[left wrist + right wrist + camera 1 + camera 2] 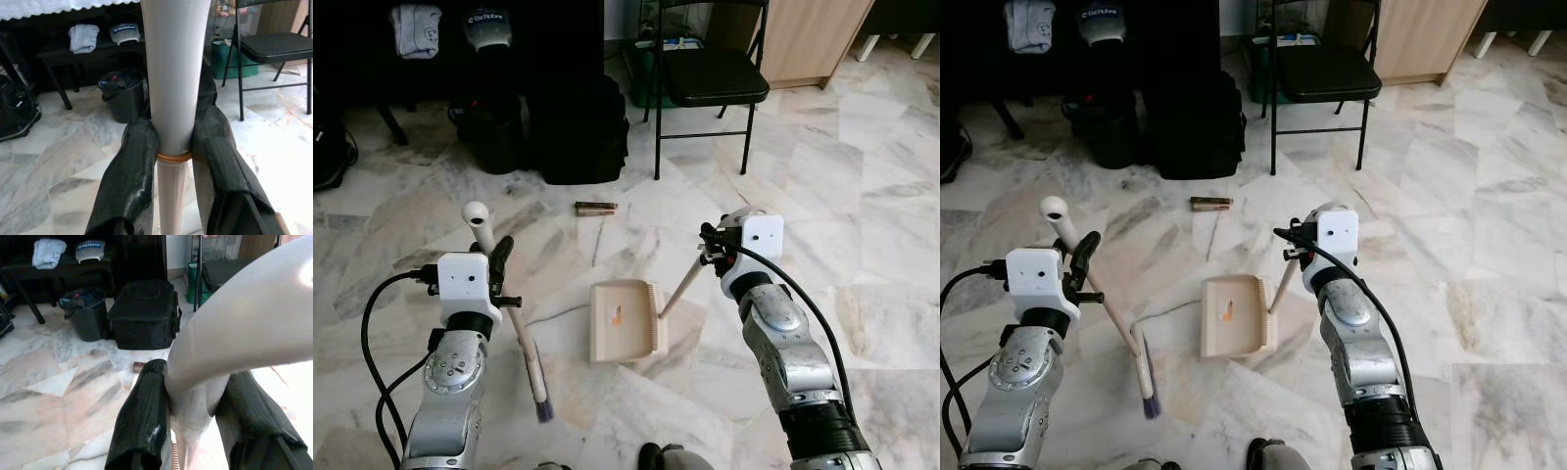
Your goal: Sweep floor
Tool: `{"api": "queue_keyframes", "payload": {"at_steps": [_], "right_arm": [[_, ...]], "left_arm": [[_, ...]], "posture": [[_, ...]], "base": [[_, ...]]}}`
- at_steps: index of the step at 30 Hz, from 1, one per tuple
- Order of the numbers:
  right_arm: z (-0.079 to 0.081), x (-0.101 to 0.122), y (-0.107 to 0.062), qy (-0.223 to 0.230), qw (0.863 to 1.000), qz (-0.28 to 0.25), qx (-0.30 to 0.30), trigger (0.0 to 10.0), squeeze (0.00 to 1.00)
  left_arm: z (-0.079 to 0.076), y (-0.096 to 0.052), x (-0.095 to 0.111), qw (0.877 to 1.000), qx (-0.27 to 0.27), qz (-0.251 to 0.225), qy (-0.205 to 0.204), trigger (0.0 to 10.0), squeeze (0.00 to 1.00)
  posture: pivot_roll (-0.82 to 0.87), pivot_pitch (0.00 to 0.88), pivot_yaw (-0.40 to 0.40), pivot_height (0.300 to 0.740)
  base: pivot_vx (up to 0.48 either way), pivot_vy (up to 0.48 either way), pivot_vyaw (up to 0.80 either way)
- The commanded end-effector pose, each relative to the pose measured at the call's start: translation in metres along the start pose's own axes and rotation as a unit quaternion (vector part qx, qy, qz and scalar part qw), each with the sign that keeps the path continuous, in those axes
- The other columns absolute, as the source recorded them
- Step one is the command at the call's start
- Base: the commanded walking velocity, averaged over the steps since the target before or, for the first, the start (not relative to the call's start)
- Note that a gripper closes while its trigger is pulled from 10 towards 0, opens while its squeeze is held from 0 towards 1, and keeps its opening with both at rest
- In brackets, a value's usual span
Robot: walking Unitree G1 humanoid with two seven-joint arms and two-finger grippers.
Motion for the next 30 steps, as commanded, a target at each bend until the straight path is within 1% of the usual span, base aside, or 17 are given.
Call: {"api": "queue_keyframes", "payload": {"at_steps": [1, 3, 6, 9, 11, 14, 17, 21, 25, 30], "right_arm": [[0.004, 0.005, 0.000, 0.017, 1.000, 0.001, 0.019, 10.0, 0.00], [0.007, 0.001, 0.001, 0.008, 0.999, 0.018, 0.030, 10.0, 0.00], [0.009, 0.002, 0.002, 0.010, 0.999, 0.014, 0.038, 10.0, 0.00], [0.011, -0.003, 0.002, -0.006, 0.998, 0.038, 0.044, 10.0, 0.00], [0.011, -0.002, 0.002, 0.000, 0.998, 0.032, 0.046, 10.0, 0.00], [0.008, 0.000, 0.002, -0.003, 0.999, 0.024, 0.030, 10.0, 0.00], [0.004, 0.004, 0.004, 0.011, 1.000, 0.015, 0.013, 10.0, 0.00], [0.003, 0.008, 0.004, 0.017, 1.000, 0.006, 0.013, 10.0, 0.00], [0.001, 0.007, 0.004, 0.015, 1.000, 0.010, 0.008, 10.0, 0.00], [0.002, 0.009, 0.003, 0.018, 1.000, 0.003, 0.008, 10.0, 0.00]], "left_arm": [[0.002, 0.001, 0.009, 1.000, 0.012, -0.024, -0.010, 10.0, 0.00], [0.002, 0.001, 0.009, 1.000, 0.012, -0.025, -0.010, 10.0, 0.00], [0.003, 0.002, 0.010, 1.000, 0.013, -0.027, -0.010, 10.0, 0.00], [0.003, 0.002, 0.011, 0.999, 0.015, -0.028, -0.009, 10.0, 0.00], [0.003, 0.002, 0.010, 0.999, 0.015, -0.027, -0.010, 10.0, 0.00], [0.002, 0.002, 0.011, 0.999, 0.013, -0.027, -0.011, 10.0, 0.00], [0.002, 0.002, 0.011, 0.999, 0.011, -0.028, -0.010, 10.0, 0.00], [0.002, 0.002, 0.010, 1.000, 0.011, -0.027, -0.009, 10.0, 0.00], [0.002, 0.001, 0.010, 1.000, 0.011, -0.028, -0.009, 10.0, 0.00], [0.001, 0.000, 0.010, 1.000, 0.009, -0.028, -0.009, 10.0, 0.00]], "posture": [[-0.04, 0.179, -0.029, 0.740], [-0.04, 0.182, -0.029, 0.740], [-0.04, 0.184, -0.029, 0.740], [-0.04, 0.191, -0.031, 0.740], [-0.04, 0.195, -0.029, 0.740], [-0.04, 0.197, -0.029, 0.740], [-0.04, 0.197, -0.028, 0.740], [-0.04, 0.195, -0.027, 0.740], [-0.04, 0.189, -0.027, 0.740], [-0.04, 0.168, -0.023, 0.740]], "base": [[0.000, 0.000, 0.00], [0.000, 0.000, 0.00], [0.000, 0.000, 0.00], [0.000, 0.000, 0.00], [0.000, 0.000, 0.00], [0.265, 0.000, 0.00], [0.347, 0.000, 0.00], [0.377, 0.000, 0.00], [0.401, 0.000, 0.00], [0.412, 0.000, 0.00]]}}
Point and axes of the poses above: a point about 5 cm out from each wrist's last joint towards the gripper, its own y axis pointing out of the wrist towards the gripper, its own x axis along the axis of the wrist's last joint, z = x × y, the point moved 1 cm from there along y, pointing out of the wrist towards the gripper, and after that the axes turned 3 degrees about y, right-handed, at the moved point
